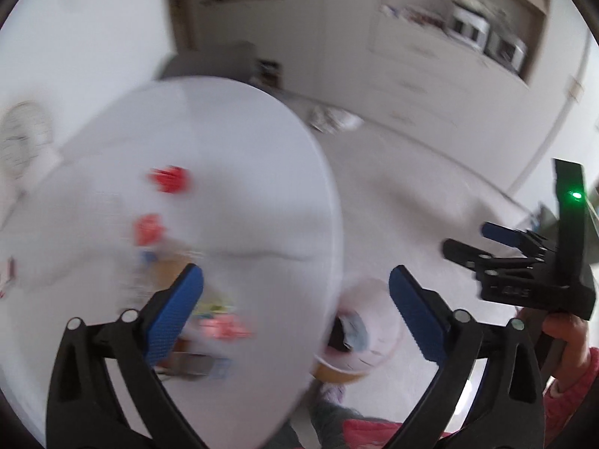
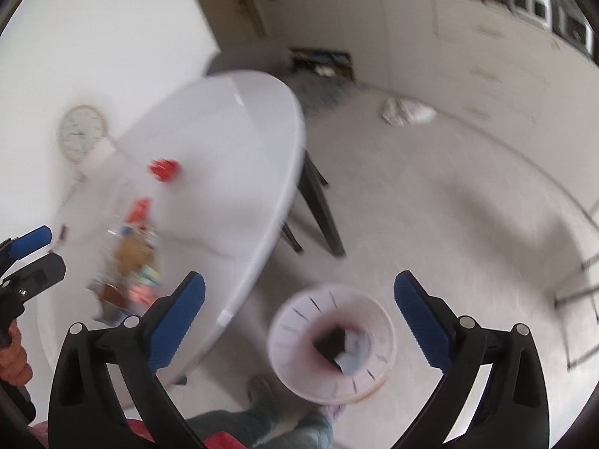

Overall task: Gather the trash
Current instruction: 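Return to the table and grasp the clear plastic bag with the right tool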

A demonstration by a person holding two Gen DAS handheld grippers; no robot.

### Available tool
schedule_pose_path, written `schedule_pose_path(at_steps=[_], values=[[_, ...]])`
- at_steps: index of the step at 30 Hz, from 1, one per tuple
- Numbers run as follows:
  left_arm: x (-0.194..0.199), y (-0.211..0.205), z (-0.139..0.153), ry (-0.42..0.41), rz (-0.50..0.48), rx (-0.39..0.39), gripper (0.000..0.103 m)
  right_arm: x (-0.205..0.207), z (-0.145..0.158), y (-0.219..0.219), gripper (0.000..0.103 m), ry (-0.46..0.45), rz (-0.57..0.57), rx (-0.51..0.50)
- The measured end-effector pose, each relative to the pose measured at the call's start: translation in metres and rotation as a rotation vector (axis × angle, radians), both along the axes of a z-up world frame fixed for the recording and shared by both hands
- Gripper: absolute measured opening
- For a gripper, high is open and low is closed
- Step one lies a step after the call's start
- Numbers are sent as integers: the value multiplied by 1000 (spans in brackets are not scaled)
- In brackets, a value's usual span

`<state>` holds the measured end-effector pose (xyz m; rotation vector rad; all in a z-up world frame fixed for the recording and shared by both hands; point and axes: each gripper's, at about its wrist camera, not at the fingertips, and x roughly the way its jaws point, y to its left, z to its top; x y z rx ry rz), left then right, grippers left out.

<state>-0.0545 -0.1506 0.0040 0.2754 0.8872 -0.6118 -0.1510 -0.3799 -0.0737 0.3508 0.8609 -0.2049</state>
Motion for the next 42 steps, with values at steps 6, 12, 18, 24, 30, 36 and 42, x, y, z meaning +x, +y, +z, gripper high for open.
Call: schedule_pose_path(at_steps=[6, 12, 18, 24, 30, 36, 42], values=[[33, 81, 17, -45, 184, -14, 96, 39, 27, 52, 100, -50, 102, -35], [57, 144, 1, -3, 310, -26, 96, 65, 24, 102, 100, -31, 203, -49], [55, 168, -26, 28, 285, 23, 95, 85, -4, 144, 100, 56, 286, -25], [64, 191, -52, 52, 249, 45, 96, 107, -31, 185, 100, 128, 360, 34], [75, 209, -65, 84, 252, 22, 95, 150, -58, 215, 100, 180, 424, 133], [80, 223, -77, 119, 258, 7, 95, 181, -92, 221, 88, 273, 378, 274], [84, 229, -85, 139, 262, -4, 96, 189, -106, 225, 54, 314, 385, 420]])
